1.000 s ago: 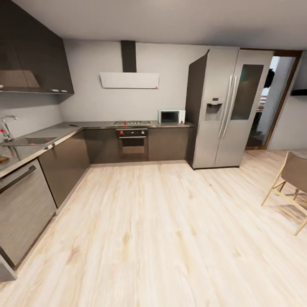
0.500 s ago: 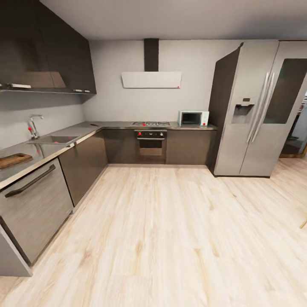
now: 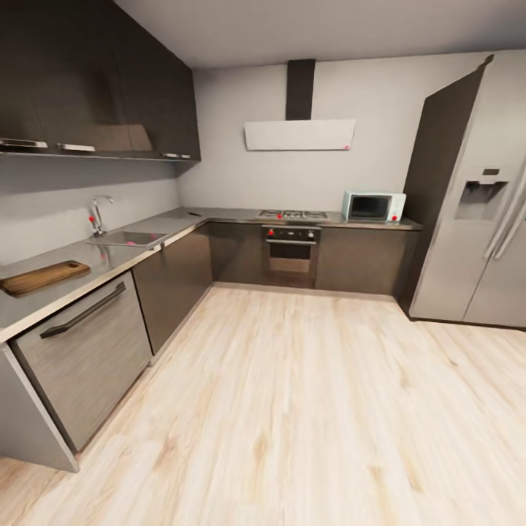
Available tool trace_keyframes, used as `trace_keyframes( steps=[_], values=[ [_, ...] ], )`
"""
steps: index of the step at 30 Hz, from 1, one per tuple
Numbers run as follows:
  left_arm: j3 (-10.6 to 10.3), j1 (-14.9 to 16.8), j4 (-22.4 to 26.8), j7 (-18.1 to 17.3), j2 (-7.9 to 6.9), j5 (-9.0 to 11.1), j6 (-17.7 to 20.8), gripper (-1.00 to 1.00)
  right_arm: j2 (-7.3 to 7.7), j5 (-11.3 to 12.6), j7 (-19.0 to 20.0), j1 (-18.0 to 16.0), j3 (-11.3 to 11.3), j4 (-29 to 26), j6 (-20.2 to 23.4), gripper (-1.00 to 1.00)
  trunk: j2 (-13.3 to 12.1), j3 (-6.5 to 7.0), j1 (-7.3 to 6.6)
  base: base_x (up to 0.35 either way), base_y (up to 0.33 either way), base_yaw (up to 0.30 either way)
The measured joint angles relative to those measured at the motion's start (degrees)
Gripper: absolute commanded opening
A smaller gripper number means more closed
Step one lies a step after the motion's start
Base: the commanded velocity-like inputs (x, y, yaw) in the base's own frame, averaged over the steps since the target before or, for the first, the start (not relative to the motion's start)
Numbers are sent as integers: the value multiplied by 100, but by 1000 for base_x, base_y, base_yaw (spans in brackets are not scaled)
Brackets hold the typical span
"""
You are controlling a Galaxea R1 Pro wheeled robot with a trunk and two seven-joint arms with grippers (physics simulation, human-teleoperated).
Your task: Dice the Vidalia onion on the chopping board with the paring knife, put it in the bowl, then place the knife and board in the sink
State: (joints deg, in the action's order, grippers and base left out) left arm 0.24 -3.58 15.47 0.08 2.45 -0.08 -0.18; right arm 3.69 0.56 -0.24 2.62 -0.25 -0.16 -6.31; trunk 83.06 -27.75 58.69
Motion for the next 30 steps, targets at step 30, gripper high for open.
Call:
trace_keyframes(
  steps=[30],
  values=[
    [0,0,0,0,0,0,-1,100,0,0,0,0,0,0,0,100,0,0,0,341,0,271]
  ],
)
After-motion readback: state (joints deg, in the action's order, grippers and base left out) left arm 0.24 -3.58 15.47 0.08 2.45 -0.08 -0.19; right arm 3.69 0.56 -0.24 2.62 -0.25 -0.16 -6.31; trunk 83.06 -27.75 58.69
